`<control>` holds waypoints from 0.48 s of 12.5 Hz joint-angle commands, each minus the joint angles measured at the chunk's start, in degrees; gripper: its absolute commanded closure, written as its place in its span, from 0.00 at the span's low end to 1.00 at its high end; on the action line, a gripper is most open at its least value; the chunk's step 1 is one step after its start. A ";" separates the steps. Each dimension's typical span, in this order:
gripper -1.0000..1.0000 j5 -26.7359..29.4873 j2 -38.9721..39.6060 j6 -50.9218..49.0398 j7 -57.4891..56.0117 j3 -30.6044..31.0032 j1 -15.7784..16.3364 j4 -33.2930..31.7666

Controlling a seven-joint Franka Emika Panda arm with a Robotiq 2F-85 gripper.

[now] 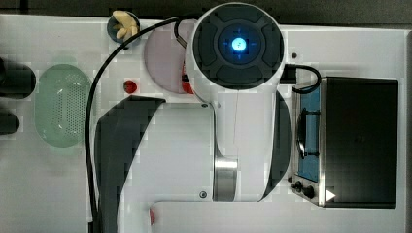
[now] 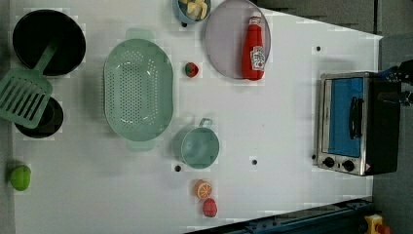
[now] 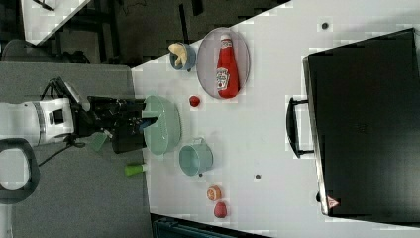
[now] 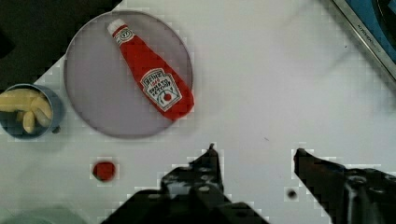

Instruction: Pick ketchup from plate and place it on table.

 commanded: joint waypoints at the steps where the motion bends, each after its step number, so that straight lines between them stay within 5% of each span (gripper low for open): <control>1: 0.23 0.88 -8.80 -11.83 1.57 2.96 -5.76 0.55; 3: 0.01 0.88 -8.31 -11.61 1.52 3.09 -5.59 0.55; 6: 0.00 0.89 -5.80 -10.98 0.55 3.74 -5.08 0.55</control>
